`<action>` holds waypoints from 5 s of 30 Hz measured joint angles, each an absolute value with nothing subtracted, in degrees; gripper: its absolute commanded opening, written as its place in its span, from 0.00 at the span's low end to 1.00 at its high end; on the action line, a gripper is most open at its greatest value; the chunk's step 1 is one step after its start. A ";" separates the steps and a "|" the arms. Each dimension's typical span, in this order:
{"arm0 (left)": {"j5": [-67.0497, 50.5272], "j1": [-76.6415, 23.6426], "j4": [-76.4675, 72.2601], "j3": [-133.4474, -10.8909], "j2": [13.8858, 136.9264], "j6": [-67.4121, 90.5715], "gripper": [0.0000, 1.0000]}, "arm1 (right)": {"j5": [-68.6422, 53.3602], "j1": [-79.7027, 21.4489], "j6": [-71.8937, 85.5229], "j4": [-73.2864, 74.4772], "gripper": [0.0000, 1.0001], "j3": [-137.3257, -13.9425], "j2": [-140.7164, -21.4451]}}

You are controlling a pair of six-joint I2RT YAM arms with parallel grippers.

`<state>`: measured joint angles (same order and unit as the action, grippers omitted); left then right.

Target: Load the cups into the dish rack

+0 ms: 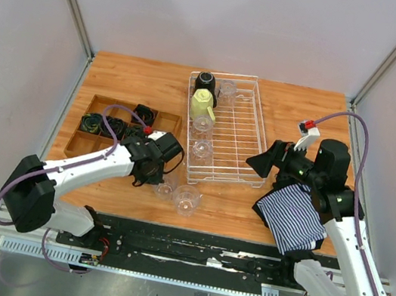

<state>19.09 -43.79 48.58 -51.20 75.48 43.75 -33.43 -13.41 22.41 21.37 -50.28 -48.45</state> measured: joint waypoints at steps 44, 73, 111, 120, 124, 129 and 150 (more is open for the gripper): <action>-30.26 -25.30 10.55 -60.31 64.05 63.05 0.00 | -49.04 -13.37 83.02 -40.18 0.98 -41.56 -67.66; -33.54 -25.28 -1.48 -59.02 68.53 70.39 0.00 | -46.15 -20.12 94.72 -55.70 0.98 -41.65 -72.03; -5.93 -23.31 34.04 -71.35 67.44 51.33 0.70 | -47.77 -15.77 65.56 -22.39 0.31 -64.75 -80.31; -4.73 -19.31 37.54 -71.61 67.51 47.66 0.66 | -40.88 -14.22 40.86 6.76 0.23 -83.02 -90.74; -4.75 -18.15 37.76 -72.49 68.40 46.41 0.66 | -35.66 -14.20 31.53 16.95 0.22 -90.26 -94.80; -5.17 -16.43 37.89 -72.99 69.80 45.25 0.66 | -27.73 -14.74 21.19 27.16 0.22 -100.33 -101.16; -6.42 -12.34 38.35 -74.91 74.24 43.03 0.65 | -8.45 -22.74 3.77 45.76 0.17 -123.68 -122.50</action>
